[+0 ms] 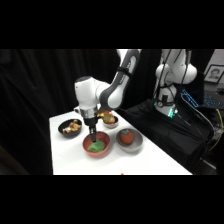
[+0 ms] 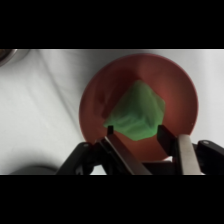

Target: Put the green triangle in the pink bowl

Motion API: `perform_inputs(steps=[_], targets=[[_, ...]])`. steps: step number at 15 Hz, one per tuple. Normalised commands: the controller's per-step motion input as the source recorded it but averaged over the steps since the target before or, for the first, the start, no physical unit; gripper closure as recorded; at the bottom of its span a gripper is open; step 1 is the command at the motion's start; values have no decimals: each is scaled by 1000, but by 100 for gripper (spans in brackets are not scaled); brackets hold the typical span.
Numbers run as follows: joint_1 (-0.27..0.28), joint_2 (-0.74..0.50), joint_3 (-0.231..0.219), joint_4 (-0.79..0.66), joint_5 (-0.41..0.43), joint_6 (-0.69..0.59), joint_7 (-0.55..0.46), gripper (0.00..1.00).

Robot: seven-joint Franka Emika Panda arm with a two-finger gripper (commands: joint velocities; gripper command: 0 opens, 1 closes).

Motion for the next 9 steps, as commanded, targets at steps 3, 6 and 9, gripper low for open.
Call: perform_inputs(steps=[3, 6, 9], targets=[[-13, -126, -1, -47, 85, -8, -118, 0], [5, -385, -10, -190, 56, -142, -118, 0], [20, -517, -25, -219, 18, -309, -104, 0]])
